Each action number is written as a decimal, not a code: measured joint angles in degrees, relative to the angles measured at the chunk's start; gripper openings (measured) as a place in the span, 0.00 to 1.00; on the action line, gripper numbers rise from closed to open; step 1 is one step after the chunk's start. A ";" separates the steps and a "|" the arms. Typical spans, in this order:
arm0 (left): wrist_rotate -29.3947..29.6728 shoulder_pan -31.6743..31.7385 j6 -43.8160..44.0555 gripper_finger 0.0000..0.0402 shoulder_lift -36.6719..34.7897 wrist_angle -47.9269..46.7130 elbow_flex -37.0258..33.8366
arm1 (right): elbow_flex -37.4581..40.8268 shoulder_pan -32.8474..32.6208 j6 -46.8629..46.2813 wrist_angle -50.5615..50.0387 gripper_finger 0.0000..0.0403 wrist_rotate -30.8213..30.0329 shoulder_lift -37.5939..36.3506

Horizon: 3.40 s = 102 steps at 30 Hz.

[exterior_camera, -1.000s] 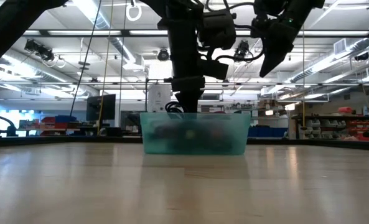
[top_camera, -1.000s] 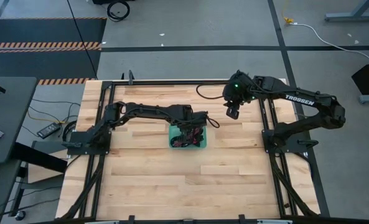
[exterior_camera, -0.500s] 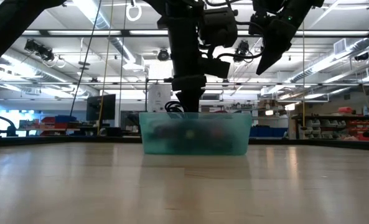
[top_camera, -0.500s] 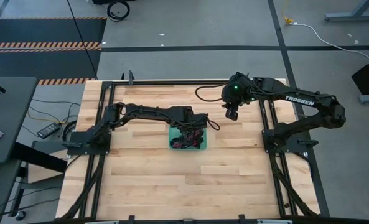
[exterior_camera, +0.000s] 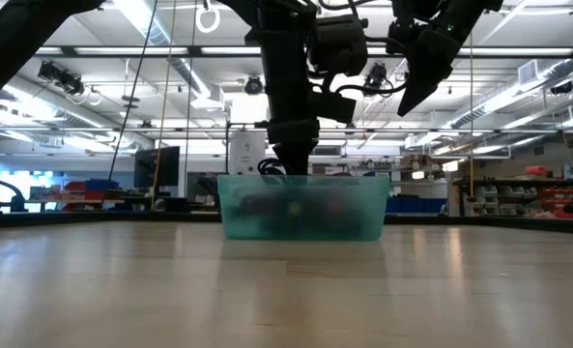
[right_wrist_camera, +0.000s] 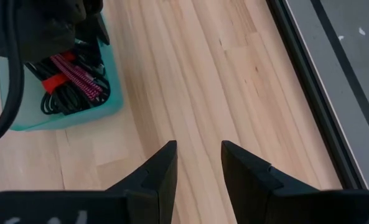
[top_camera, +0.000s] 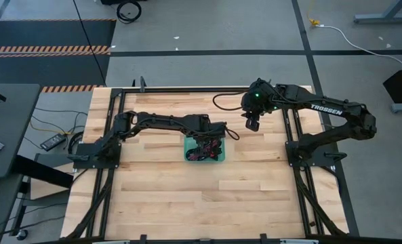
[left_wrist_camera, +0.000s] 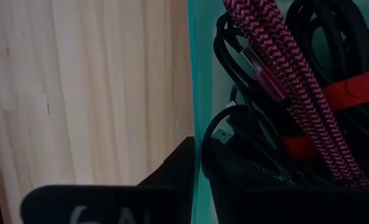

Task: Pick and place USB-C Cables
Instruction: Adjust the green bin, then return to Home Position

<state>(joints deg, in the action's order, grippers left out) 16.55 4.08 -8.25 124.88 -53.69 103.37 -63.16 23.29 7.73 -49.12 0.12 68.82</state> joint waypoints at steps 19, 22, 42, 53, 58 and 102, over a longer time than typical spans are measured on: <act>1.59 0.76 -2.64 0.19 0.00 0.16 0.01 | -0.02 0.00 -0.07 -0.04 0.32 0.02 0.00; 1.58 0.74 -2.02 0.28 0.00 0.20 0.02 | -0.02 0.00 -0.09 -0.04 0.32 0.02 0.00; 10.17 -1.26 -0.85 0.43 -0.07 -6.77 5.47 | -0.04 0.00 -0.71 -0.06 0.32 0.02 0.00; 6.69 -2.88 12.05 0.43 -2.88 -13.49 12.48 | 1.21 0.02 -2.20 -1.69 0.32 0.69 0.00; 1.97 -2.75 11.80 0.43 -6.25 -10.43 12.44 | 4.14 0.02 -1.08 -2.62 0.32 3.30 0.02; -25.92 2.64 3.61 0.29 -16.06 28.60 12.37 | 16.46 -6.10 -10.71 20.61 0.32 9.89 -35.60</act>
<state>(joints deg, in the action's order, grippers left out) -9.37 6.72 -4.64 108.82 -25.10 115.74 -46.69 17.19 -2.98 -28.51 10.01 33.22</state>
